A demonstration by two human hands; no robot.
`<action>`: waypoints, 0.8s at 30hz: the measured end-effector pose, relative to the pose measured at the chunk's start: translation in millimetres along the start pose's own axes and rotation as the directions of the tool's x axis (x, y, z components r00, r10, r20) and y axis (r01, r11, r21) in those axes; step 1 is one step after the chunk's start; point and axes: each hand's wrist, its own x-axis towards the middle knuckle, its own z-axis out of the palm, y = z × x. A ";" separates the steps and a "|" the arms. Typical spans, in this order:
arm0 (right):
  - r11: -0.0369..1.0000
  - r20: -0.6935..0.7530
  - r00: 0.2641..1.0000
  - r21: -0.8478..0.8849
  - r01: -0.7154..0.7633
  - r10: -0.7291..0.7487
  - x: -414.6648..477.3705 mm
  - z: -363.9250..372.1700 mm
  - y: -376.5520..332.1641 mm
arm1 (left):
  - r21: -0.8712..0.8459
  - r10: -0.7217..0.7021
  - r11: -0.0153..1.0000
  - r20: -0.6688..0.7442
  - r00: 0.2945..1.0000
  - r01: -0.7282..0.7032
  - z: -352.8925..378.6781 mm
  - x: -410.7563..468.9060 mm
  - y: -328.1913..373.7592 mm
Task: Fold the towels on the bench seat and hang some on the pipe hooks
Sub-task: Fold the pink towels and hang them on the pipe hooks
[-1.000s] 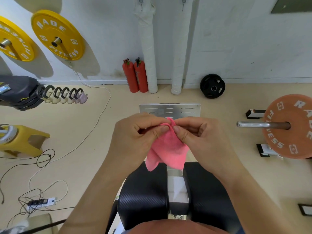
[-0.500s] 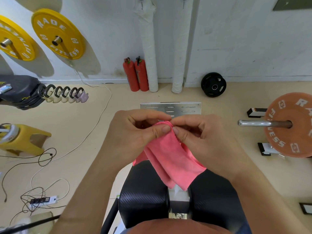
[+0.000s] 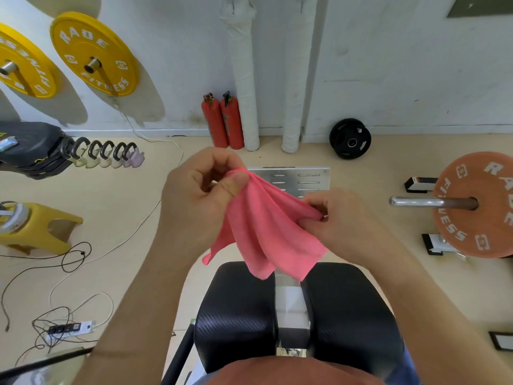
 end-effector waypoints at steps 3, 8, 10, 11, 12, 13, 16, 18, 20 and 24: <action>0.949 0.072 0.971 -0.237 -0.207 0.229 10.9 2.9 44.2 | -0.055 -0.056 0.997 -0.168 0.984 0.047 -11.8 10.7 -28.3; 0.869 0.038 0.905 -0.300 -0.394 0.423 18.1 -10.5 79.0 | -0.065 -0.234 0.972 -0.286 0.929 0.225 -13.6 13.3 -88.1; 0.848 0.036 0.883 -0.298 -0.438 0.469 23.7 -17.6 81.7 | -0.089 -0.320 0.947 -0.301 0.898 0.307 -10.9 10.6 -106.2; 0.842 0.053 0.868 -0.276 -0.463 0.494 26.8 -21.3 83.2 | -0.113 -0.363 0.932 -0.289 0.886 0.345 -11.0 9.5 -113.7; 0.840 0.087 0.848 -0.223 -0.494 0.522 29.9 -24.5 85.3 | -0.131 -0.402 0.915 -0.261 0.878 0.381 -12.4 8.6 -120.2; 0.831 0.126 0.824 -0.165 -0.531 0.552 32.9 -27.8 87.4 | -0.130 -0.435 0.900 -0.226 0.872 0.415 -13.8 7.5 -126.0; 0.797 0.234 0.763 -0.111 -0.594 0.602 42.9 -37.8 95.0 | -0.004 -0.472 0.878 -0.163 0.866 0.478 -13.4 5.0 -141.2; 0.791 0.316 0.737 -0.082 -0.606 0.598 49.2 -39.6 95.9 | 0.109 -0.483 0.861 -0.133 0.865 0.497 -6.3 5.0 -149.3; 0.776 0.362 0.727 0.015 -0.630 0.584 57.8 -39.1 99.6 | 0.162 -0.508 0.842 -0.089 0.857 0.515 4.0 7.7 -153.8; 0.707 0.353 0.715 0.178 -0.685 0.604 74.7 -37.6 109.7 | -0.051 -0.622 0.783 -0.085 0.779 0.620 16.4 20.6 -150.5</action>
